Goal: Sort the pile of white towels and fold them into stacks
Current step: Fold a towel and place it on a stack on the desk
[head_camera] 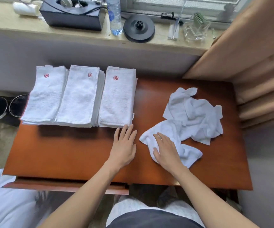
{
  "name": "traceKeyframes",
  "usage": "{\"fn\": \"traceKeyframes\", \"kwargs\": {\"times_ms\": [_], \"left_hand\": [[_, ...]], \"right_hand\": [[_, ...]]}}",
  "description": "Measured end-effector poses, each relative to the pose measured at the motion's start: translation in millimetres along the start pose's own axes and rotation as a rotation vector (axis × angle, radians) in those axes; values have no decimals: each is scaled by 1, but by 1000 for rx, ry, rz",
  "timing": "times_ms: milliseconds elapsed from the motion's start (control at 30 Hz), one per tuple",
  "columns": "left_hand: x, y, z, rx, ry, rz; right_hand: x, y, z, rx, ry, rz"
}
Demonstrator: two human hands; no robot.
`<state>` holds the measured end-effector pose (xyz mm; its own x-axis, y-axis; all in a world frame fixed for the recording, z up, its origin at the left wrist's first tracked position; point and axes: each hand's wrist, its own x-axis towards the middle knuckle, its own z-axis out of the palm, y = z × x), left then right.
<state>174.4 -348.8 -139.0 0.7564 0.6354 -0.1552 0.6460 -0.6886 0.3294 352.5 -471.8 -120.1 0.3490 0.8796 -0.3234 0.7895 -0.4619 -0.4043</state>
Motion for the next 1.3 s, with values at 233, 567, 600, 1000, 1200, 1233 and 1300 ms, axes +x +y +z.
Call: {"fn": "traceKeyframes", "kwargs": {"times_ms": [233, 567, 600, 1000, 1200, 1233, 1300], "left_hand": [[-17, 120, 48, 7, -41, -36], [-34, 238, 99, -58, -81, -123], [-31, 244, 102, -69, -82, -134], [11, 262, 148, -222, -144, -156], [1, 277, 155, -157, -209, -226], [4, 281, 154, -159, -208, -247], [9, 293, 150, -174, -191, -310]], "right_hand": [[-62, 108, -20, 50, -45, -20], [-103, 203, -48, 8, -109, -77], [-100, 209, -50, 12, -132, -69], [-68, 246, -47, -381, -497, -174], [-80, 256, -51, -201, -487, -224], [-80, 257, -54, -160, -448, -245], [-82, 262, -62, -81, -369, -307]]}}
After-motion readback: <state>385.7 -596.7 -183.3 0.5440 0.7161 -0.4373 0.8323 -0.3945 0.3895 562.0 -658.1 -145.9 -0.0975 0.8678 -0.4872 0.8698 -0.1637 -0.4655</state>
